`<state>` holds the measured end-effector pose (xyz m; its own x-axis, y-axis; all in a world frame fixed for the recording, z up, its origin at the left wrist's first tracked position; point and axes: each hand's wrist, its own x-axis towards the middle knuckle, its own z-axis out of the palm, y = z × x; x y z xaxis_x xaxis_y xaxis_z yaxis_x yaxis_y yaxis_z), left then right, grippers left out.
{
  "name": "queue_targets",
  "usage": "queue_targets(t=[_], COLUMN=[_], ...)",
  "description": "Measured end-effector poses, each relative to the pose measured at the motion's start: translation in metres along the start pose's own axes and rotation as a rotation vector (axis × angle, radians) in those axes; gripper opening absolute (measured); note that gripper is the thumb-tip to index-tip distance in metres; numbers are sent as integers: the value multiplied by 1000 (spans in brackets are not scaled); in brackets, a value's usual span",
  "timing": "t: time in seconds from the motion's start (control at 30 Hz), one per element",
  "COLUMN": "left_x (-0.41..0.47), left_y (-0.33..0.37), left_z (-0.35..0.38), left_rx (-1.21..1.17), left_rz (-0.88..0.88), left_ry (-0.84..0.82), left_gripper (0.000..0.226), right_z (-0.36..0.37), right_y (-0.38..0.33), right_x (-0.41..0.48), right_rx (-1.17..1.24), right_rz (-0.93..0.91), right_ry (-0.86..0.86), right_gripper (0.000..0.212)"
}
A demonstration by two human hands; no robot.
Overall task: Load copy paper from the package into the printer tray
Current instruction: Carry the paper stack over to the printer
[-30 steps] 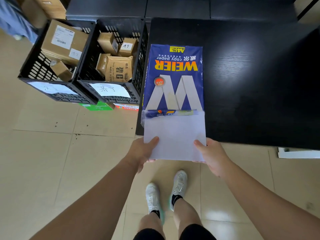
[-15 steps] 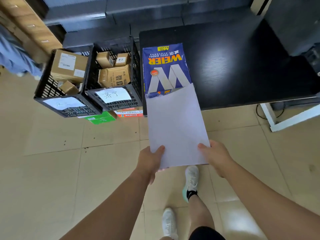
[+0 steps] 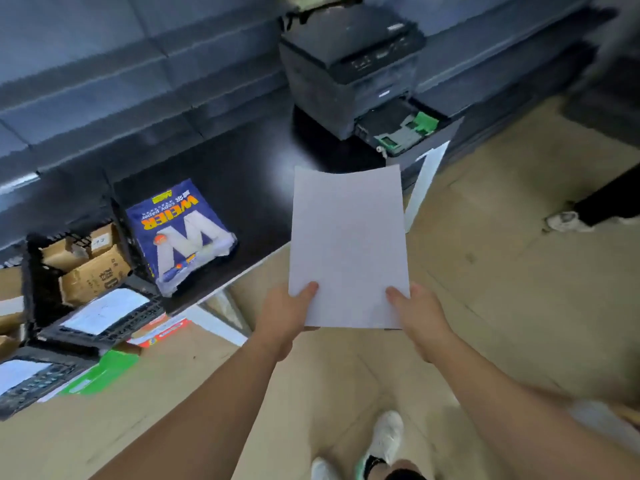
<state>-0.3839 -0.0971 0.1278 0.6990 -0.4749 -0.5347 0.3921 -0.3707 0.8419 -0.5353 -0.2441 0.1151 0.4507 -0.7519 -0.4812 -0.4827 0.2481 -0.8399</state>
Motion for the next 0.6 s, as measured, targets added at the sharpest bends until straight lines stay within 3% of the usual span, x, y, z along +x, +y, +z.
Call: queue_targets(t=[0.13, 0.27, 0.6], left_x=[2, 3, 16], left_y=[37, 68, 115], left_z=[94, 190, 372], left_rx=[95, 228, 408], left_rz=[86, 159, 327], left_ry=[-184, -349, -655], left_gripper=[10, 15, 18], right_z=[-80, -161, -316], right_y=[2, 3, -4], right_x=[5, 11, 24], right_rx=[94, 75, 228], right_rz=[6, 61, 145], right_ry=[215, 441, 687], right_gripper=[20, 23, 18])
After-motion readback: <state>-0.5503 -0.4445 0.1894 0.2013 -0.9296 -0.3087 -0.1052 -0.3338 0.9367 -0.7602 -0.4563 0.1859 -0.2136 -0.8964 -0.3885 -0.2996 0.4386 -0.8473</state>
